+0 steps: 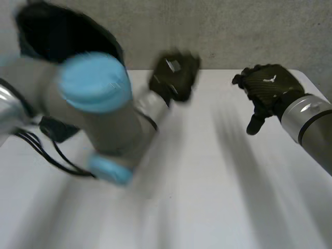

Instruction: Fold the shorts.

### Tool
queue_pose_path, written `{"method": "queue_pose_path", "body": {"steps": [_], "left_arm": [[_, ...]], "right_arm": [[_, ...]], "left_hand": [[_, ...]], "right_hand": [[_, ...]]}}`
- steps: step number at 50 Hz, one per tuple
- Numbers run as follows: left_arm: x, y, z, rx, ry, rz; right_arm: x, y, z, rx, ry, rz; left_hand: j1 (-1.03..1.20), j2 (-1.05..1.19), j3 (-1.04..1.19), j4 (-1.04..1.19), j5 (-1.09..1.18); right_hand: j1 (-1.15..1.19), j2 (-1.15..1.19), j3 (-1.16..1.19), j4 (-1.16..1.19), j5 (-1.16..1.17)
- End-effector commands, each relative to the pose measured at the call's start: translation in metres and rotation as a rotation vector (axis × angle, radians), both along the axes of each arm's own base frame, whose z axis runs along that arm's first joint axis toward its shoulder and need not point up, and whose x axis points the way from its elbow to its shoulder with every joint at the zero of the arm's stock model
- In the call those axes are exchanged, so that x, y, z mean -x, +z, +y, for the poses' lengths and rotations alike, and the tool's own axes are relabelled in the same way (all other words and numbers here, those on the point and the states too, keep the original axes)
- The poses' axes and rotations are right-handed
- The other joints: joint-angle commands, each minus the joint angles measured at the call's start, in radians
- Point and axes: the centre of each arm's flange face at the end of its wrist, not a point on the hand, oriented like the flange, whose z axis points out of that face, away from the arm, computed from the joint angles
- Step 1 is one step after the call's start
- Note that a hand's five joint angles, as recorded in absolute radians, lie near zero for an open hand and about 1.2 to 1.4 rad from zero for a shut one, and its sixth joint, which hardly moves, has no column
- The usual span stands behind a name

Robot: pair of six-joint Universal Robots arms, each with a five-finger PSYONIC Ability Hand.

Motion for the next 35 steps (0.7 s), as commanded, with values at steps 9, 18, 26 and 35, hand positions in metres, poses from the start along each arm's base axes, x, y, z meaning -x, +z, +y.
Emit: {"method": "queue_pose_path", "body": {"steps": [9,18,26,35], "left_arm": [[0.018,-0.07,0.081,-0.175,-0.166,-0.223],[-0.03,-0.005,0.036,-0.107,0.004,-0.12],[-0.102,0.012,-0.054,-0.087,0.332,-0.082],[-0.164,-0.043,-0.143,-0.12,0.517,-0.251]], "right_arm": [[0.011,0.008,-0.012,0.043,-0.053,-0.01],[0.007,0.001,-0.008,0.019,-0.032,-0.004],[0.005,-0.008,-0.011,-0.004,-0.03,0.006],[0.004,-0.014,-0.012,-0.022,-0.027,0.013]], "left_hand": [[-0.624,-0.672,-0.666,-0.674,-0.629],[-0.73,-0.778,-0.771,-0.78,-0.735],[-0.724,-0.772,-0.766,-0.774,-0.729],[-0.715,-0.763,-0.757,-0.765,-0.721]], "right_hand": [[-0.024,-0.051,-0.037,-0.061,-0.069],[-0.024,-0.051,-0.037,-0.061,-0.069],[-0.024,-0.051,-0.037,-0.061,-0.069],[-0.024,-0.051,-0.037,-0.061,-0.069]]}}
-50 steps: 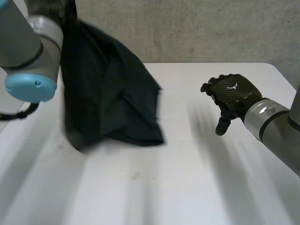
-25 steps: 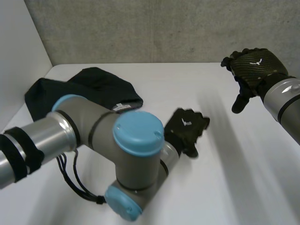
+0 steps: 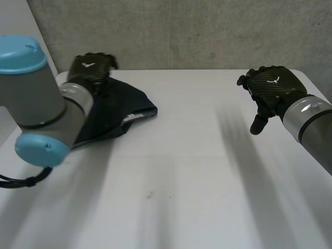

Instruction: Fold the shorts.

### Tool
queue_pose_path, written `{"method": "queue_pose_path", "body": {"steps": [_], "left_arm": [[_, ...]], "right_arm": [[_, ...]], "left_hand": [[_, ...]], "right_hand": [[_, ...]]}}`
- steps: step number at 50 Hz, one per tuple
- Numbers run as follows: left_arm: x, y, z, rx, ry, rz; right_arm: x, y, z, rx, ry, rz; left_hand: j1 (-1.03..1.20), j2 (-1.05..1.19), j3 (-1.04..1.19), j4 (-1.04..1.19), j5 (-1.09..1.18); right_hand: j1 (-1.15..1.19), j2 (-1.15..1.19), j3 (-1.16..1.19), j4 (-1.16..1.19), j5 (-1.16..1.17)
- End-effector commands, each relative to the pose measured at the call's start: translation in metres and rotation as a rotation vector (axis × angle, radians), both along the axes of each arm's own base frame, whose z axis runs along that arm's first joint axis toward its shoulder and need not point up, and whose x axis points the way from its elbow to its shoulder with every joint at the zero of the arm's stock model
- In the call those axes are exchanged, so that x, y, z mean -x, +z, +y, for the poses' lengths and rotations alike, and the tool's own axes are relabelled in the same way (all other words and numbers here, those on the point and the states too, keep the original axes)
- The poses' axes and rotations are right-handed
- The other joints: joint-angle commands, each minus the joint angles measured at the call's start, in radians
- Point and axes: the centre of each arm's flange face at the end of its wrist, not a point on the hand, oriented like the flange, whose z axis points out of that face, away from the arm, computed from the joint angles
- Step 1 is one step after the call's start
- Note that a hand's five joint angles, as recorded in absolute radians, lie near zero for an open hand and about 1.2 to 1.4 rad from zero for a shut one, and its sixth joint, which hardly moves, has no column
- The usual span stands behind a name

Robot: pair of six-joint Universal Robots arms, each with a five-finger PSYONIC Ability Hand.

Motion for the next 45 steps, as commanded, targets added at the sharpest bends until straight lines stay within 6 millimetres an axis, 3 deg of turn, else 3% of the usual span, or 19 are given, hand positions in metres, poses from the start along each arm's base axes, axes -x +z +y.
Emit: {"method": "queue_pose_path", "body": {"steps": [1,6,10,21,31,43,45], "left_arm": [[-0.03,-0.052,-0.05,-0.067,0.063,-0.152],[-0.033,-0.087,-0.057,-0.134,0.002,-0.208],[-0.034,-0.096,-0.056,-0.165,-0.007,-0.219],[-0.036,-0.104,-0.046,-0.253,-0.021,-0.243],[-0.026,-0.111,-0.035,-0.292,-0.056,-0.255],[-0.006,-0.144,-0.043,-0.308,-0.09,-0.272],[0.0,-0.146,-0.043,-0.3,-0.1,-0.272]], "right_arm": [[-0.001,-0.005,-0.001,-0.015,0.0,0.005],[-0.001,-0.014,-0.003,-0.039,0.002,0.015],[-0.002,-0.021,-0.005,-0.053,0.002,0.027],[-0.003,-0.028,-0.006,-0.065,0.006,0.049],[-0.003,-0.033,-0.008,-0.08,0.004,0.056],[-0.003,-0.034,-0.008,-0.08,0.005,0.061],[-0.003,-0.034,-0.008,-0.077,0.007,0.066]], "left_hand": [[0.009,0.026,0.022,0.034,0.038],[0.015,0.032,0.028,0.04,0.044],[0.02,0.038,0.034,0.046,0.05],[0.076,0.093,0.09,0.102,0.106],[0.135,0.152,0.148,0.16,0.165],[0.44,0.457,0.454,0.465,0.47],[0.644,0.661,0.658,0.67,0.674]], "right_hand": [[-0.024,-0.051,-0.037,-0.061,-0.069],[-0.024,-0.051,-0.037,-0.061,-0.069],[-0.024,-0.051,-0.037,-0.061,-0.069],[-0.024,-0.051,-0.037,-0.061,-0.069],[-0.024,-0.051,-0.037,-0.061,-0.069],[-0.024,-0.051,-0.037,-0.061,-0.069],[-0.024,-0.051,-0.037,-0.061,-0.069]]}}
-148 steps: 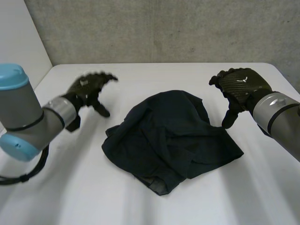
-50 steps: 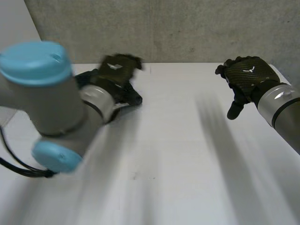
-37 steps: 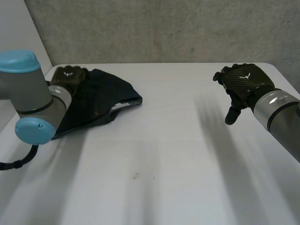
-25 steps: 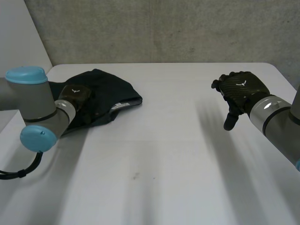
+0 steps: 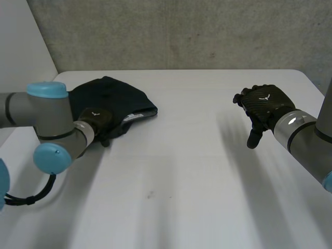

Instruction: Fold the shorts.

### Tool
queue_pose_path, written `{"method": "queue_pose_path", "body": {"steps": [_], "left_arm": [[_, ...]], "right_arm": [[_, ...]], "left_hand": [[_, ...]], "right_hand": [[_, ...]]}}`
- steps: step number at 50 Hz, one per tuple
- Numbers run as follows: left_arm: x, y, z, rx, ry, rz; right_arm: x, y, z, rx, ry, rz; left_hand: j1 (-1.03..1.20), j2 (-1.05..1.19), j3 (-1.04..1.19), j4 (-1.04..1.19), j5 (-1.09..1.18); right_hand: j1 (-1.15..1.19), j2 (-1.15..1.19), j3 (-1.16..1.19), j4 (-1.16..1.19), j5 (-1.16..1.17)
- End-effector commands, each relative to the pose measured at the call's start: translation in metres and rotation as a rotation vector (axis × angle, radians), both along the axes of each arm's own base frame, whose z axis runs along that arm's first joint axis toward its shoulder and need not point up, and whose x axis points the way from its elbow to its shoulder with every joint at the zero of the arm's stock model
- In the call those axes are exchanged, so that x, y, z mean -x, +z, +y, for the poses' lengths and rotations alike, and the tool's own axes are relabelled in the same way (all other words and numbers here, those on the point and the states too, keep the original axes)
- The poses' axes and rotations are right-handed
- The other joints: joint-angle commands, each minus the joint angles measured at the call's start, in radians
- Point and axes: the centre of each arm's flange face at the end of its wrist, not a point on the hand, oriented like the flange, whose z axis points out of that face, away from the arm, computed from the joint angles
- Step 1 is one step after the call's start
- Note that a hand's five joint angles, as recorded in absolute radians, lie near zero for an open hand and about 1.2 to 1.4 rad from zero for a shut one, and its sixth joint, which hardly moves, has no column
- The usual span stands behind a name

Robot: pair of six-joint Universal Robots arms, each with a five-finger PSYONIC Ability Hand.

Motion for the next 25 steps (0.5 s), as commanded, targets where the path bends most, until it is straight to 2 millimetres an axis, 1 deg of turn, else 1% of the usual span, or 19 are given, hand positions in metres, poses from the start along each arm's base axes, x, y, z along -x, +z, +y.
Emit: {"method": "queue_pose_path", "body": {"steps": [1,3,7,11,12,15,16,19,20,23,24,25], "left_arm": [[0.018,-0.016,-0.003,0.004,-0.033,0.0],[0.022,-0.015,-0.004,0.017,-0.039,0.005],[0.033,-0.006,-0.005,0.082,-0.039,0.019],[0.049,0.004,0.002,0.149,-0.019,0.022],[0.059,0.008,0.011,0.162,-0.021,0.023],[0.077,0.014,0.027,0.18,-0.044,0.028],[0.092,0.017,0.041,0.191,-0.079,0.04],[0.117,0.026,0.063,0.219,-0.14,0.084],[0.133,0.036,0.075,0.25,-0.172,0.128],[0.154,0.047,0.089,0.293,-0.219,0.184],[0.168,0.054,0.099,0.323,-0.251,0.214],[0.175,0.057,0.103,0.34,-0.265,0.231]], "right_arm": [[0.0,0.0,0.0,0.005,0.003,0.01],[0.0,0.0,0.0,0.008,0.003,0.013],[0.0,0.001,-0.001,0.014,0.005,0.019],[0.002,0.003,-0.002,0.019,0.0,0.02],[0.002,0.004,-0.003,0.022,-0.002,0.019],[0.003,0.006,-0.005,0.031,-0.006,0.016],[0.003,0.008,-0.005,0.035,-0.006,0.015],[0.004,0.013,-0.006,0.051,-0.011,0.01],[0.004,0.015,-0.006,0.056,-0.011,0.008],[0.004,0.024,-0.006,0.082,-0.014,0.0],[0.005,0.027,-0.007,0.089,-0.016,-0.003],[0.005,0.028,-0.007,0.096,-0.017,-0.004]], "left_hand": [[0.474,0.484,0.485,0.483,0.488],[0.682,0.693,0.693,0.691,0.697],[0.695,0.705,0.705,0.703,0.709],[0.695,0.705,0.705,0.703,0.709],[0.695,0.705,0.705,0.703,0.709],[0.695,0.705,0.705,0.703,0.709],[0.695,0.705,0.705,0.703,0.709],[0.695,0.705,0.705,0.703,0.709],[0.695,0.705,0.705,0.703,0.709],[0.695,0.705,0.705,0.703,0.709],[0.695,0.705,0.705,0.703,0.709],[0.695,0.705,0.705,0.703,0.709]], "right_hand": [[-0.024,-0.051,-0.037,-0.061,-0.069],[-0.024,-0.051,-0.037,-0.061,-0.069],[-0.024,-0.051,-0.037,-0.061,-0.069],[-0.024,-0.051,-0.037,-0.061,-0.069],[-0.024,-0.051,-0.037,-0.061,-0.069],[-0.024,-0.051,-0.037,-0.061,-0.069],[-0.024,-0.051,-0.037,-0.061,-0.069],[-0.024,-0.051,-0.037,-0.061,-0.069],[-0.024,-0.051,-0.037,-0.061,-0.069],[-0.024,-0.051,-0.037,-0.061,-0.069],[-0.024,-0.051,-0.037,-0.061,-0.069],[-0.024,-0.051,-0.037,-0.061,-0.069]]}}
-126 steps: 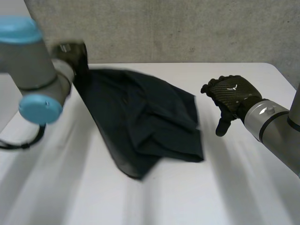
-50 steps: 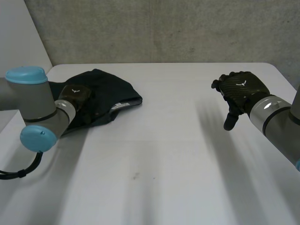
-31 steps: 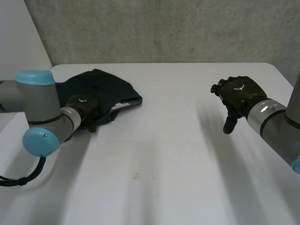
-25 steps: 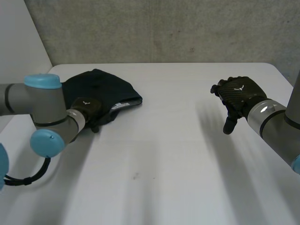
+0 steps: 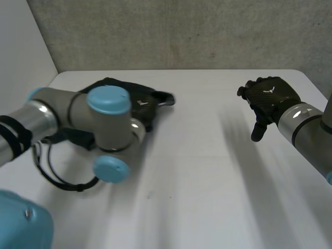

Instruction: Fold the shorts.

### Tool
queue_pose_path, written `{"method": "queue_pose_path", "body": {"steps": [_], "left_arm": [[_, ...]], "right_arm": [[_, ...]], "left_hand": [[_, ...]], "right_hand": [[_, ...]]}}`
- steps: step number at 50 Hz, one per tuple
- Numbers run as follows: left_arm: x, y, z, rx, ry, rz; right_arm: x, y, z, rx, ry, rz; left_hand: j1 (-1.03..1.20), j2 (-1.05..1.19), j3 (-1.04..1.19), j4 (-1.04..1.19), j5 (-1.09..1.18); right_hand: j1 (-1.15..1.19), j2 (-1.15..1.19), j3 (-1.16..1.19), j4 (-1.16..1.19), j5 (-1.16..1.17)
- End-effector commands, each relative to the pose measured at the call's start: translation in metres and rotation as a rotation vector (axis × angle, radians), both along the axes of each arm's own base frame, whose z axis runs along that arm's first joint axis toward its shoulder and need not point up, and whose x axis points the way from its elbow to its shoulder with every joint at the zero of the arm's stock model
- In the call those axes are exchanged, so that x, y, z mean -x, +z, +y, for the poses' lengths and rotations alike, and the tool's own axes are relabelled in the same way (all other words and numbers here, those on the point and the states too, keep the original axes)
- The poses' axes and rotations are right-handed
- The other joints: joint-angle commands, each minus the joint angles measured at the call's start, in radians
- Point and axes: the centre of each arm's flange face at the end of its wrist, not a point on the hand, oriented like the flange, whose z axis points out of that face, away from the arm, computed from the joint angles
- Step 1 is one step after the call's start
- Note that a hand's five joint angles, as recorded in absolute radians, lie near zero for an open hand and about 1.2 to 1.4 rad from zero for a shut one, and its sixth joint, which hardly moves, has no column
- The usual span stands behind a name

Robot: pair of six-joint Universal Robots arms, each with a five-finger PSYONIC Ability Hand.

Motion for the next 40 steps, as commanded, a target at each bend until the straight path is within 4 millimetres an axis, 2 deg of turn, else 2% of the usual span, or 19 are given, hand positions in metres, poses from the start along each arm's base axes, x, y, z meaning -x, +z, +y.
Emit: {"method": "queue_pose_path", "body": {"steps": [1,3,6,11,12,13,14,15,17,22,25,29,30,33,36,37,38,40], "left_arm": [[0.066,0.029,0.05,0.121,-0.166,0.143],[0.087,0.029,0.064,0.159,-0.215,0.182],[0.108,0.026,0.079,0.193,-0.261,0.224],[0.125,0.019,0.096,0.212,-0.314,0.277],[0.126,0.02,0.098,0.214,-0.319,0.287],[0.127,0.018,0.1,0.214,-0.325,0.29],[0.127,0.012,0.106,0.205,-0.334,0.281],[0.127,0.01,0.108,0.2,-0.337,0.275],[0.125,0.01,0.112,0.196,-0.344,0.267],[0.105,0.046,0.114,0.211,-0.326,0.271],[0.091,0.055,0.108,0.206,-0.302,0.26],[0.063,0.08,0.101,0.213,-0.254,0.255],[0.05,0.094,0.098,0.226,-0.233,0.263],[0.032,0.107,0.092,0.237,-0.196,0.264],[0.004,0.115,0.075,0.233,-0.123,0.242],[-0.004,0.116,0.068,0.229,-0.099,0.232],[-0.022,0.113,0.053,0.205,-0.045,0.203],[-0.04,0.108,0.038,0.168,0.009,0.166]], "right_arm": [[0.002,0.02,-0.002,0.059,-0.011,-0.018],[0.006,0.024,-0.004,0.07,-0.021,-0.02],[0.017,0.034,-0.01,0.102,-0.055,-0.021],[0.03,0.047,-0.015,0.14,-0.09,-0.03],[0.031,0.049,-0.016,0.146,-0.095,-0.031],[0.033,0.051,-0.016,0.153,-0.098,-0.033],[0.034,0.052,-0.017,0.155,-0.101,-0.033],[0.034,0.052,-0.017,0.155,-0.102,-0.033],[0.034,0.053,-0.017,0.159,-0.103,-0.036],[0.034,0.053,-0.017,0.154,-0.104,-0.039],[0.034,0.053,-0.016,0.148,-0.106,-0.042],[0.034,0.052,-0.015,0.14,-0.11,-0.043],[0.033,0.052,-0.013,0.135,-0.108,-0.042],[0.033,0.047,-0.009,0.094,-0.108,-0.034],[0.027,0.039,0.001,0.026,-0.088,-0.048],[0.019,0.034,0.012,-0.037,-0.065,-0.084],[0.013,0.031,0.019,-0.076,-0.051,-0.11],[0.002,0.025,0.033,-0.149,-0.019,-0.161]], "left_hand": [[0.282,0.202,0.209,0.198,0.221],[0.282,0.202,0.209,0.198,0.221],[0.282,0.202,0.209,0.198,0.221],[0.282,0.202,0.209,0.198,0.221],[0.152,0.072,0.079,0.067,0.091],[-0.155,-0.235,-0.228,-0.239,-0.216],[-0.762,-0.842,-0.836,-0.847,-0.823],[-0.887,-0.968,-0.961,-0.972,-0.948],[-0.921,-1.001,-0.994,-1.006,-0.982],[-0.936,-1.016,-1.009,-1.02,-0.997],[-0.936,-1.016,-1.009,-1.02,-0.997],[-0.936,-1.016,-1.009,-1.02,-0.997],[-0.936,-1.016,-1.009,-1.02,-0.997],[-0.936,-1.016,-1.009,-1.02,-0.997],[-0.921,-1.001,-0.994,-1.006,-0.982],[-0.918,-0.998,-0.991,-1.003,-0.979],[-0.909,-0.99,-0.983,-0.994,-0.97],[-0.903,-0.984,-0.977,-0.988,-0.964]], "right_hand": [[-0.024,-0.051,-0.037,-0.061,-0.069],[-0.024,-0.051,-0.037,-0.061,-0.069],[-0.024,-0.051,-0.037,-0.061,-0.069],[-0.024,-0.051,-0.037,-0.061,-0.069],[-0.024,-0.051,-0.037,-0.061,-0.069],[-0.024,-0.051,-0.037,-0.061,-0.069],[-0.024,-0.051,-0.037,-0.061,-0.069],[-0.024,-0.051,-0.037,-0.061,-0.069],[-0.024,-0.051,-0.037,-0.061,-0.069],[-0.024,-0.051,-0.037,-0.061,-0.069],[-0.024,-0.051,-0.037,-0.061,-0.069],[-0.024,-0.051,-0.037,-0.061,-0.069],[-0.024,-0.051,-0.037,-0.061,-0.069],[-0.024,-0.051,-0.037,-0.061,-0.069],[-0.024,-0.051,-0.037,-0.061,-0.069],[-0.024,-0.051,-0.037,-0.061,-0.069],[-0.024,-0.051,-0.037,-0.061,-0.069],[-0.024,-0.051,-0.037,-0.061,-0.069]]}}
